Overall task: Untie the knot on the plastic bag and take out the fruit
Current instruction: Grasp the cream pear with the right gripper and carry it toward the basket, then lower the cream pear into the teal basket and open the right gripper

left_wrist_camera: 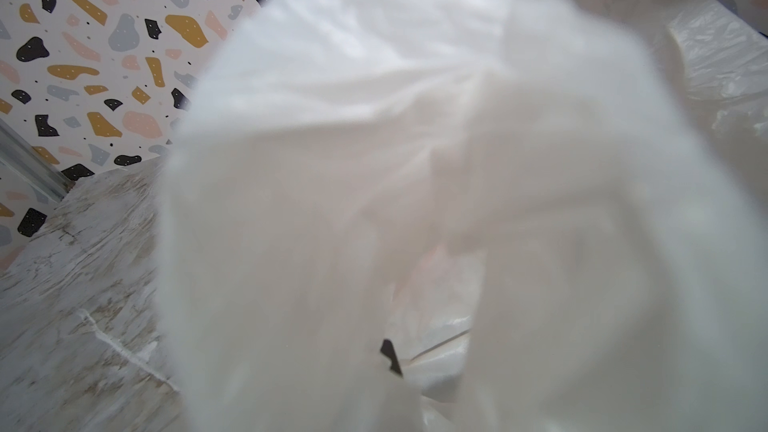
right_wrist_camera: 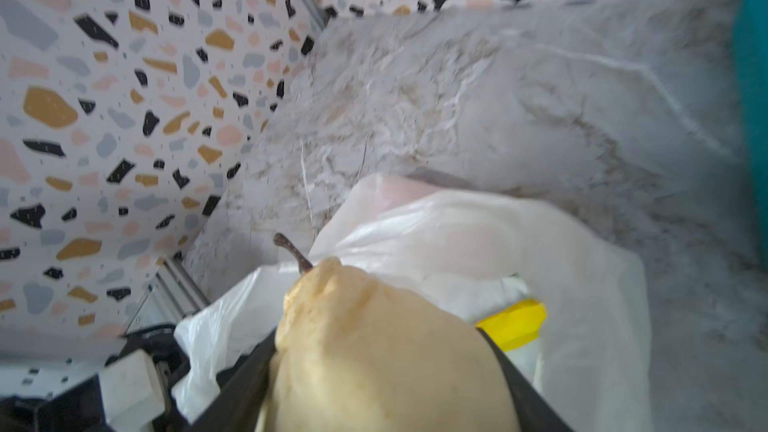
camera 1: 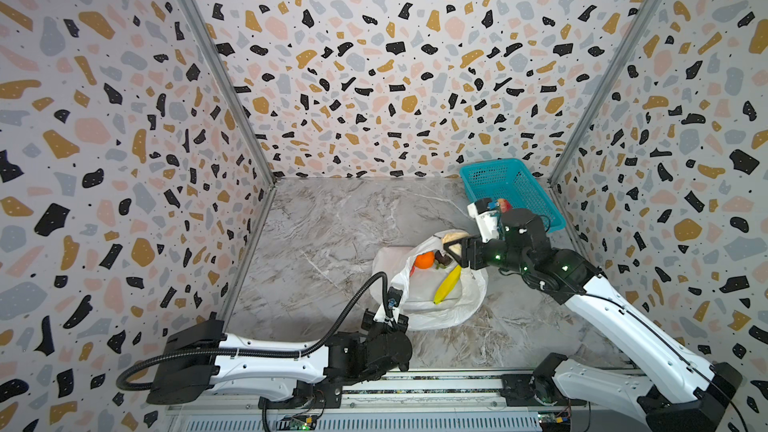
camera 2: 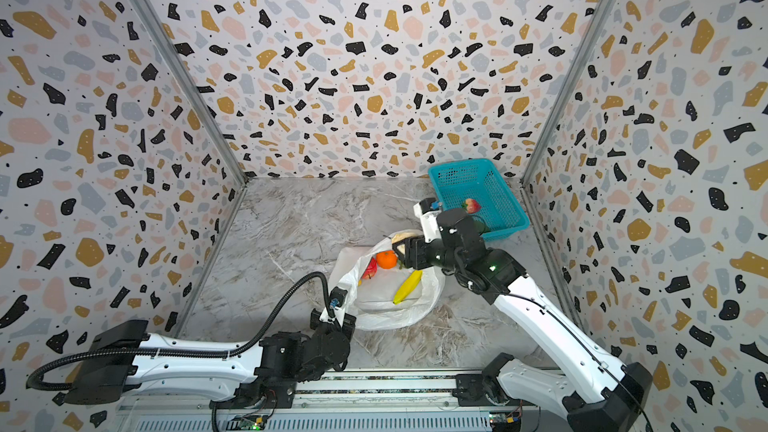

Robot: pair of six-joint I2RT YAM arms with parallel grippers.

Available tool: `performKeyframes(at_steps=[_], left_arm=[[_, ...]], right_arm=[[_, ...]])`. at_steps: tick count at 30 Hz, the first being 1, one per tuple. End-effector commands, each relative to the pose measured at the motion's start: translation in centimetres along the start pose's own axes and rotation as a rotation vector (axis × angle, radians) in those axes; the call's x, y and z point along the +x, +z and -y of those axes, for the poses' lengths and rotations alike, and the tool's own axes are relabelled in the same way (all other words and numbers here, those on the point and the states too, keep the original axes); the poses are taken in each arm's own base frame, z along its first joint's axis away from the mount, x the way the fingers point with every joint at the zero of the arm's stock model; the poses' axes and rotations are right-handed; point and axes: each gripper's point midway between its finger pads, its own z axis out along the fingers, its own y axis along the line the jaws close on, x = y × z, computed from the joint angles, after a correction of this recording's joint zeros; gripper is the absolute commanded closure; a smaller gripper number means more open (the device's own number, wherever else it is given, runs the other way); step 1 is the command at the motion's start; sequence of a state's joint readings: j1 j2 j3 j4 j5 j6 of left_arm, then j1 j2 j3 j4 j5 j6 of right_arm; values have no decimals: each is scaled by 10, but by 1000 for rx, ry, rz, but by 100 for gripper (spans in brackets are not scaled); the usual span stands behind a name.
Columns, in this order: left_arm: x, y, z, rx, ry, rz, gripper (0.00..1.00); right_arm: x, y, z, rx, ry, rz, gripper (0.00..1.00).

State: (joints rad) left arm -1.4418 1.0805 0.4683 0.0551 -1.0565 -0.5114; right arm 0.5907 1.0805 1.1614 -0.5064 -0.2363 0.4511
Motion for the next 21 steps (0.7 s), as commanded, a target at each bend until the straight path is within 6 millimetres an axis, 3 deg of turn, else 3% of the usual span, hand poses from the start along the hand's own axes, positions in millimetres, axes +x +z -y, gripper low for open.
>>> performKeyframes(at_steps=[1, 5, 10, 15, 21], left_arm=[[-9, 1, 0, -16, -33, 30, 100], [-12, 2, 2, -16, -24, 34, 100], [-13, 2, 4, -8, -30, 34, 100], [-14, 2, 4, -4, -30, 35, 100], [-13, 2, 5, 0, -34, 36, 100]], right_arm=[[-23, -14, 20, 13, -28, 18, 43], [-52, -12, 71, 119, 11, 106, 43], [-74, 2, 145, 259, 106, 191, 43], [-83, 25, 212, 379, 160, 211, 43], [-73, 67, 281, 456, 217, 158, 43]])
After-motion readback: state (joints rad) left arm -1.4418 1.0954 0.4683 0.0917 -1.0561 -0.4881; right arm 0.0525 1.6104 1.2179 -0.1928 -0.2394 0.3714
